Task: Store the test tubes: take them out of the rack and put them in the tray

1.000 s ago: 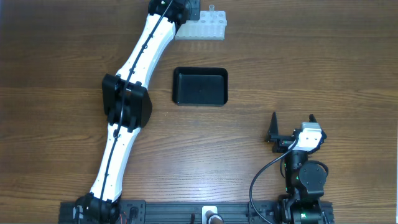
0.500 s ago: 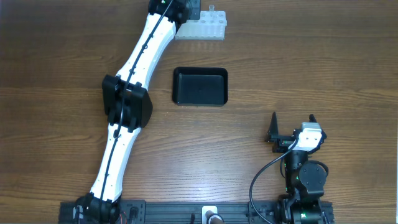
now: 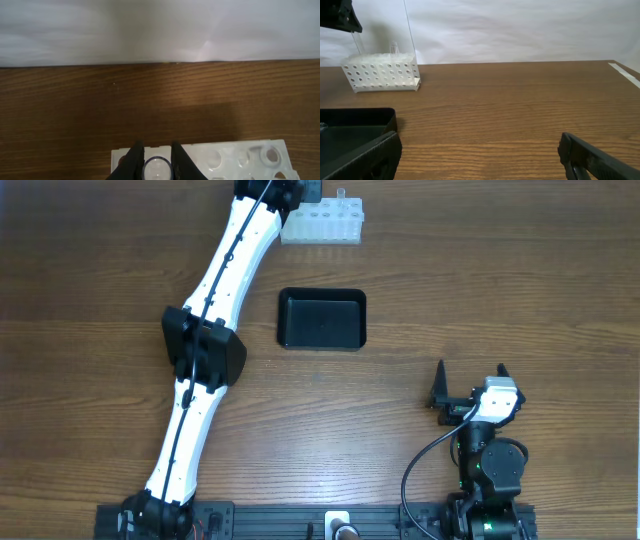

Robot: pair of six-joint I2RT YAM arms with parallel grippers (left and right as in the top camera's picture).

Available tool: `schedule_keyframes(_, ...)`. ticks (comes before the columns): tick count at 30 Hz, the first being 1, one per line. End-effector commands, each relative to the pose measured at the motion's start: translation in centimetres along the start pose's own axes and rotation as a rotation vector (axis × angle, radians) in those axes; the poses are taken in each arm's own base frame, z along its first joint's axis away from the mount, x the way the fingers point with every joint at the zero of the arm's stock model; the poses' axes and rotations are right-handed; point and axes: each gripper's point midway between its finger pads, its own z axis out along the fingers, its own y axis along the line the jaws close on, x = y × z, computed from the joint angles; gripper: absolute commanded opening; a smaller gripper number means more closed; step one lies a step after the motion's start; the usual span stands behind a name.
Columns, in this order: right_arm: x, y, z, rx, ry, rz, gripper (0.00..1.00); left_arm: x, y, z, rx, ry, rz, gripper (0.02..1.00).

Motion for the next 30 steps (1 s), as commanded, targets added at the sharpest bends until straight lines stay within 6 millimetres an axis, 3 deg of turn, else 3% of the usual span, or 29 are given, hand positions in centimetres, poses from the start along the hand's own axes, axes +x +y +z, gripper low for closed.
schedule_keyframes(1, 0.2, 0.1, 0.0, -0.004, 0.001, -0.008, 0.991, -4.3, 0.4, -5.3, -0.002, -0.099, 0.005, 0.088)
schedule_keyframes(11, 0.2, 0.1, 0.0, -0.004, 0.001, -0.008, 0.993, -6.5, 0.8, -10.7, 0.012, -0.137, -0.002, 0.084)
schedule_keyframes(17, 0.2, 0.1, 0.0, -0.004, 0.001, -0.008, 0.991, -6.2, 0.2, -13.1, 0.041, -0.113, 0.005, 0.08)
schedule_keyframes(20, 0.2, 0.1, 0.0, -0.004, 0.001, -0.008, 0.991, -4.6, -0.4, -13.9, 0.084, -0.039, -0.009, 0.08)
schedule_keyframes(30, 0.2, 0.1, 0.0, -0.004, 0.001, -0.008, 0.991, 5.0, -0.5, -15.8, 0.121, 0.376, -0.066, 0.064)
